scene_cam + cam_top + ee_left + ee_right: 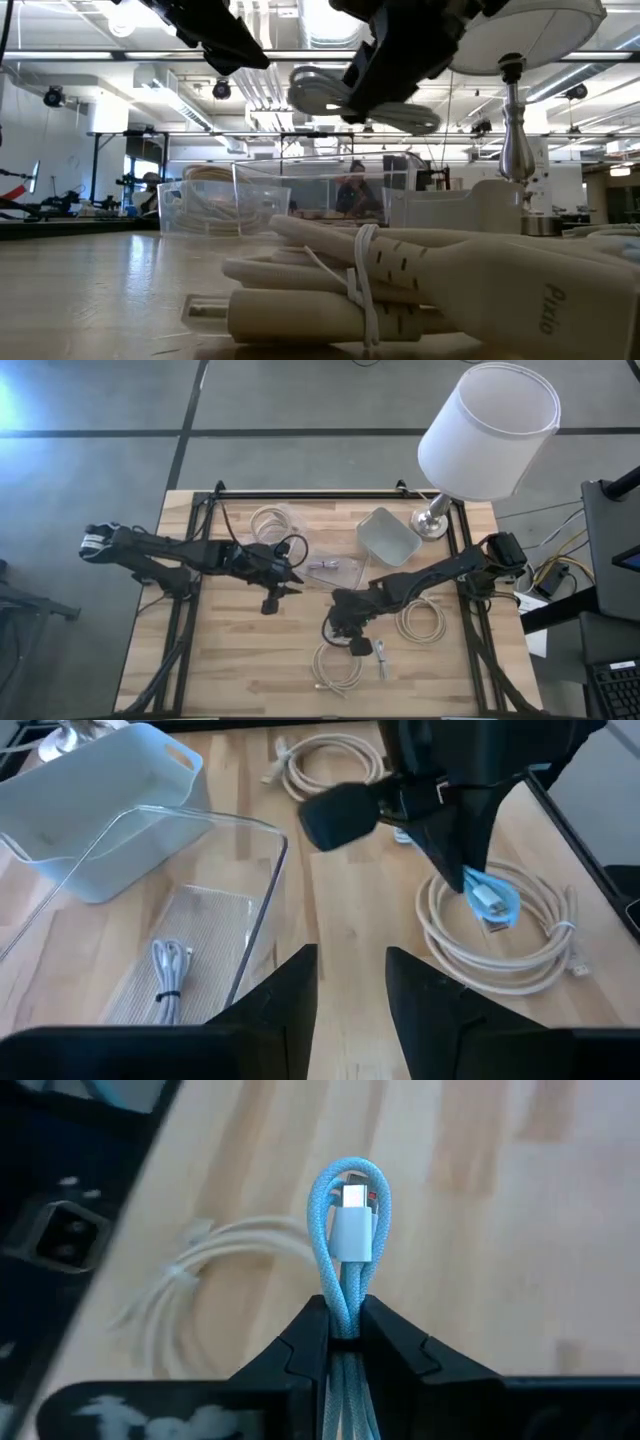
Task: Pick & Place USB Port
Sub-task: Put the blue USB cable into the transparent bin
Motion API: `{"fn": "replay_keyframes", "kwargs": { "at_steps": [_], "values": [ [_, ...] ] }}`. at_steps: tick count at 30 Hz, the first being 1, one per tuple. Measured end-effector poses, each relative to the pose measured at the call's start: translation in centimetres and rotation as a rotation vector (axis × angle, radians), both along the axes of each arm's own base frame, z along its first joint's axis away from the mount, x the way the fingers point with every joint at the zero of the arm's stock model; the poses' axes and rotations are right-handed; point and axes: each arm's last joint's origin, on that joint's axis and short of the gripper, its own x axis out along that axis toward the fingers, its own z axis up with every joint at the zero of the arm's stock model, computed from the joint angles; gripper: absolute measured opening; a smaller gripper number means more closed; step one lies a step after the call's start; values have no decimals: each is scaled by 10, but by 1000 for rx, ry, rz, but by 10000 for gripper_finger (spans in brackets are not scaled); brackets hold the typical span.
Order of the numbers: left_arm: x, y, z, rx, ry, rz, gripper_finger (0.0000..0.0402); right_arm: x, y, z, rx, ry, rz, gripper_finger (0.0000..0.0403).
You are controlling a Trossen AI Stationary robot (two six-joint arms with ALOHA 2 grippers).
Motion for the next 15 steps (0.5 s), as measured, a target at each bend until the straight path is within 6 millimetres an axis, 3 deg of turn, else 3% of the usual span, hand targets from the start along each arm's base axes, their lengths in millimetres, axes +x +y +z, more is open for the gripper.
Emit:
{"fn": "replay_keyframes", "kwargs": {
  "at_steps": [5,10,15],
  "values": [
    [0,-5,0,-7,0,-10,114,5,-8,15,-292,-57,-96,47],
    [-1,-9,0,-12,-3,-23,106,9,-20,29,-609,-122,-349,47],
    [-2,-13,6,-17,-47,-41,96,11,-38,28,-694,-114,-445,47]
  ]
}}
